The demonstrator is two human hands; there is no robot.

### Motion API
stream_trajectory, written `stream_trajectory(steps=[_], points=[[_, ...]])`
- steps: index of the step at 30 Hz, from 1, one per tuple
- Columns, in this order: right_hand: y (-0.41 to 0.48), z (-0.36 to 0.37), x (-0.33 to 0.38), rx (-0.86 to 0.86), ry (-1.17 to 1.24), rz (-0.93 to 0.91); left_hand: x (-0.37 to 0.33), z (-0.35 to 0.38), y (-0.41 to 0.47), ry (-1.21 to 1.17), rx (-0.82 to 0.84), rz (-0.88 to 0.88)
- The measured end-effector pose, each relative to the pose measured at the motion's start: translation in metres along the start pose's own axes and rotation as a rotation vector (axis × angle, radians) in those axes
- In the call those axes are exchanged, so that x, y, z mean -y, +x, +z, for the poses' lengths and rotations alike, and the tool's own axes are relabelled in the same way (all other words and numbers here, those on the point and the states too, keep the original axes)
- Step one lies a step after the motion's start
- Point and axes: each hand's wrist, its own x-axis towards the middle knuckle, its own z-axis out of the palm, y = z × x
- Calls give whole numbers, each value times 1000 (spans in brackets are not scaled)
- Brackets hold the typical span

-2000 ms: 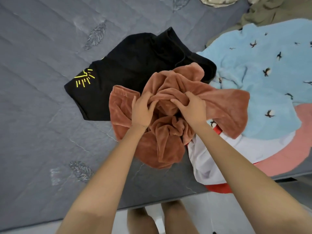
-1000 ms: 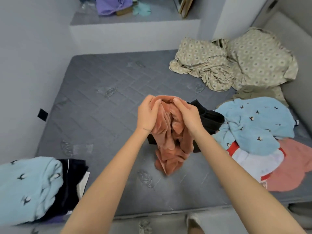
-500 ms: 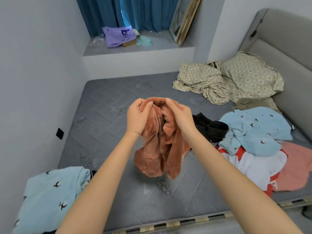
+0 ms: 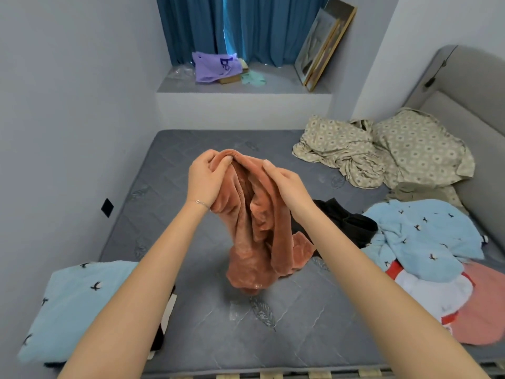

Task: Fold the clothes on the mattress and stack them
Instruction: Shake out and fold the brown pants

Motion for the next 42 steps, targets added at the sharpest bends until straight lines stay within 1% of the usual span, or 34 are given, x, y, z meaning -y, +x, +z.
stream_trajectory(steps=[5, 8, 13, 19, 23, 26, 31, 36, 38, 42], points=[[18, 18, -27, -32, -88, 187, 36, -1, 1, 101, 127, -53], [30, 38, -49, -88, -154, 245, 68, -8, 2, 169, 227, -69], [39, 75, -79, -189, -198, 233, 121, -19, 7, 253, 362, -112], [49, 93, -108, -254, -234, 234, 158, -8, 7, 204, 416, -205], [52, 93, -132, -197, -243, 264, 184, -1, -5, 186, 416, -276], [48, 95, -157, -151, -261, 295, 207, 7, -20, 199, 449, -340], [37, 98, -214, -122, -255, 353, 245, 23, -49, 224, 473, -432], [22, 103, -269, -109, -256, 421, 289, 38, -85, 233, 522, -571], [18, 105, -287, -105, -243, 457, 304, 44, -100, 280, 525, -568], [12, 105, -328, -16, -270, 573, 329, 49, -138, 318, 591, -608]])
